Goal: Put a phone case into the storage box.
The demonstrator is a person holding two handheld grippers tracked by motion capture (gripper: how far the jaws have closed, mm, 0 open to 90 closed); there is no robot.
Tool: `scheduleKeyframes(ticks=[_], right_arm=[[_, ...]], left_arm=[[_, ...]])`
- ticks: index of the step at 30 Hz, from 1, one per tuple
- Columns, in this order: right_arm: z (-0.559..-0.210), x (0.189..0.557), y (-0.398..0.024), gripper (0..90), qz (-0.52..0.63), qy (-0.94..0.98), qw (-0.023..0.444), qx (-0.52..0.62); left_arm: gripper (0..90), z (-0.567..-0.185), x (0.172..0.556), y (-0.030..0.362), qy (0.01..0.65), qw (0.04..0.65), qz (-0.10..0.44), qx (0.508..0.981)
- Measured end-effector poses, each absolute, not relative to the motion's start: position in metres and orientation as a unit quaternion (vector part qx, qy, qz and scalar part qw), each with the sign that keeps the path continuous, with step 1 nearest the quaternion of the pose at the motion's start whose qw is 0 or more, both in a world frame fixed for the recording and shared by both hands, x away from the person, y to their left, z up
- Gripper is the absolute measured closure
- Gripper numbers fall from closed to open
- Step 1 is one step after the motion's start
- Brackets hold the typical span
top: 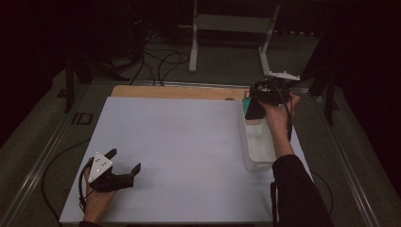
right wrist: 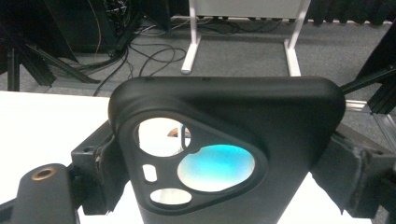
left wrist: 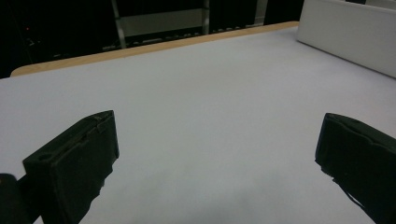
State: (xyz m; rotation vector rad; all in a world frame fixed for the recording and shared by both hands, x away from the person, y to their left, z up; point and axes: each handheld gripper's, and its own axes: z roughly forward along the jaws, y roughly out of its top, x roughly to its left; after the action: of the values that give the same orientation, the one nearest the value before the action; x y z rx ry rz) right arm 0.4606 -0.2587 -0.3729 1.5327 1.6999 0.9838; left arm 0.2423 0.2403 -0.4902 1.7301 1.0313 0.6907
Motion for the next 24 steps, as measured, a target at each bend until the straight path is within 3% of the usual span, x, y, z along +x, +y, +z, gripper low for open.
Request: scheduleKeyframes(ticks=[24], right_arm=[[-0.393,0.470,-0.257,13.9,0.360,0.649,0.313,0.592]], left_arm=[[0.0,-0.490,0.242,0.240,0.424,0.484,0.285,0.711]])
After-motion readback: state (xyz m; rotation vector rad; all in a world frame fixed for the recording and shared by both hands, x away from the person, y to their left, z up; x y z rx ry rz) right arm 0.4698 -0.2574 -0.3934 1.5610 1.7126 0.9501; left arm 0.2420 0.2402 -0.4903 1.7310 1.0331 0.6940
